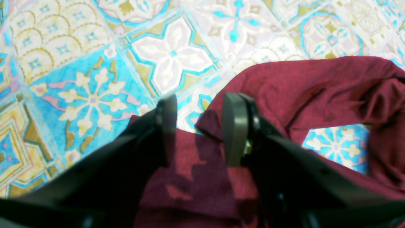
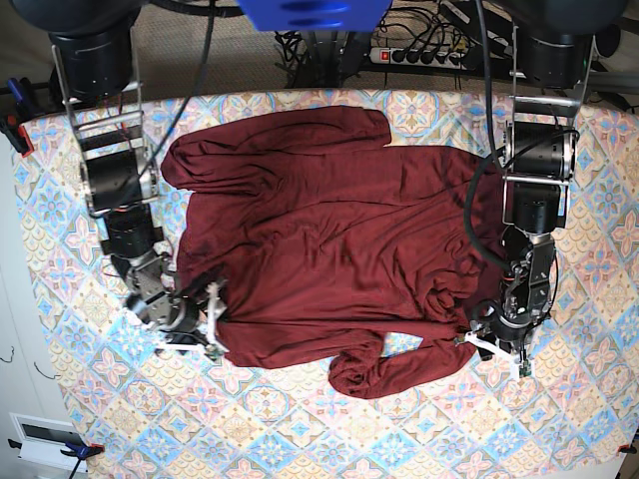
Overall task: Layout the t-shirt on the table in an organized manner, then fold the t-shirt properly
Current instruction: 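Pull the hem corners apart with both grippers to flatten the shirt, then release the hem and reposition both grippers along the shirt sides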
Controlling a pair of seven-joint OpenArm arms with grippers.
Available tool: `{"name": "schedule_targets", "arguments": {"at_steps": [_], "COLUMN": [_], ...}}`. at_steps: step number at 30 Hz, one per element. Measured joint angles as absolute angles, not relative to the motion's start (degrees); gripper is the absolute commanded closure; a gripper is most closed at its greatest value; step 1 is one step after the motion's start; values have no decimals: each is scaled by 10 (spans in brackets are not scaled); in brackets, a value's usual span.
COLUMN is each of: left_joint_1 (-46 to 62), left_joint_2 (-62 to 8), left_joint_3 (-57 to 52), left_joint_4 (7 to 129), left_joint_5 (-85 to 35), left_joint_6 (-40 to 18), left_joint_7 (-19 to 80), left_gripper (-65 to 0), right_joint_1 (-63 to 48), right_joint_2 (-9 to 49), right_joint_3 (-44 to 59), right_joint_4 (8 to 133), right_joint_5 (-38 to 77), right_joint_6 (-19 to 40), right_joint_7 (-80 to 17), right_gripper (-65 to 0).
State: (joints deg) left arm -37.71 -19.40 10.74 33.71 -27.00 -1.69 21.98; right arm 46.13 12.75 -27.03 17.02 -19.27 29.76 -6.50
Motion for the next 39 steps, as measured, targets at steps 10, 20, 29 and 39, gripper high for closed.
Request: {"name": "schedule_targets", "arguments": {"at_steps": [10, 20, 29, 39], "left_joint_1": [-370, -356, -238, -164], "left_joint_2": [-196, -197, -229, -226], "left_joint_3": [107, 102, 5, 10], "left_joint_4": [337, 359, 547, 643], "left_joint_5": [-270, -294, -355, -357], "left_joint_6": [-17, -14, -13, -18], "left_joint_7": [218, 221, 303, 377], "left_gripper": [-241, -240, -240, -239], "right_joint_1": [456, 385, 328, 352], "right_joint_2": [188, 208, 207, 161], "right_joint_3": [-269, -153, -136, -136], "right_joint_4": [152, 290, 505, 407], "right_joint_5": [-178, -214, -210, -220], "right_joint_6": [277, 272, 276, 280], "right_joint_7": [-62, -134, -161, -134], "right_gripper": [-288, -288, -288, -263]}}
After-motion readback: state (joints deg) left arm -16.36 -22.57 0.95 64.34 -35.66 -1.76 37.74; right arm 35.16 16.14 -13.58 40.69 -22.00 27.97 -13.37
